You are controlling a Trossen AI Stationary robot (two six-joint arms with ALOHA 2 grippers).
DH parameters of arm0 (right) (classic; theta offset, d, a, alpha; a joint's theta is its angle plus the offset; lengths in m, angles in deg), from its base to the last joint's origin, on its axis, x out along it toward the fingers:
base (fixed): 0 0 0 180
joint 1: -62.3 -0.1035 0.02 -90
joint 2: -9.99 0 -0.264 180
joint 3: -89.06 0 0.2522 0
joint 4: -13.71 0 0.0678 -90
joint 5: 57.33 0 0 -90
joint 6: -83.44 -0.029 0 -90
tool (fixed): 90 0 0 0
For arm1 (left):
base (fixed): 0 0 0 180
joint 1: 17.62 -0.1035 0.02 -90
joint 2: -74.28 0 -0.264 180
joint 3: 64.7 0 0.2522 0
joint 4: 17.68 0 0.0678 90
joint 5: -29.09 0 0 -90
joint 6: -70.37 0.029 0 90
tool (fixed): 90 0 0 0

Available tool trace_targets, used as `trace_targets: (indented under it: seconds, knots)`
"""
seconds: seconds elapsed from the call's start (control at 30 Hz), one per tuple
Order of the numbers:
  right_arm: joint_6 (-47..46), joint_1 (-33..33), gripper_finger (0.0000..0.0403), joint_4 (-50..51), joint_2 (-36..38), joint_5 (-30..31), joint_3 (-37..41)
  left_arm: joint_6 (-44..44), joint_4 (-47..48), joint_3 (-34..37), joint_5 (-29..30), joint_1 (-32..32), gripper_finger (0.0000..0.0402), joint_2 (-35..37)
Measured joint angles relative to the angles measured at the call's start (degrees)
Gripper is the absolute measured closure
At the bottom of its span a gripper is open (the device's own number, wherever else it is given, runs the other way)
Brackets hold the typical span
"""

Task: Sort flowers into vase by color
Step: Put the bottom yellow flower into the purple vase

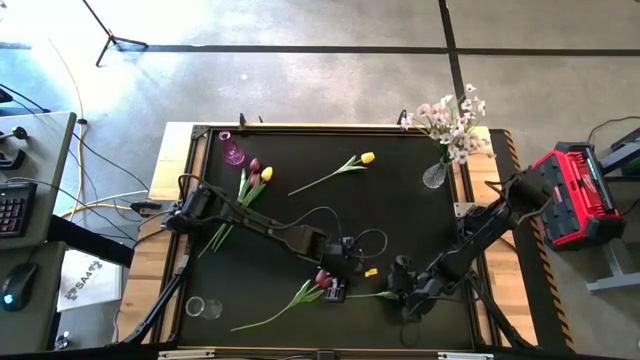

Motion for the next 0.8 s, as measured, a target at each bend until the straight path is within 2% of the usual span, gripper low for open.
trace_targets:
  seconds: [0.13,0.3,0.4,0.63,0.8]
  knots:
    - [2.05,0.1,0.0393,1.58,3.16,0.23,0.17,0.0,-0.46,0.02,-0.07,-0.41,0.0245,0.0]
    - [-0.03,2.35,0.0385,4.69,6.98,3.82,0.14,0.0,-0.64,0.02,-0.11,-1.29,0.0245,0.0]
    - [-2.05,4.7,0.0393,5.77,8.61,4.03,0.14,0.44,-1.46,0.02,0.31,-1.75,0.0245,0.0]
    - [-7.06,11.49,0.0398,6.21,9.64,1.41,0.14,5.6,-1.56,0.02,6.31,-1.8,0.0245,0.0]
    - [-7.1,15.9,0.04,5.98,9.66,-2.42,0.14,8.31,-1.15,0.02,7.1,-1.8,0.0245,0.0]
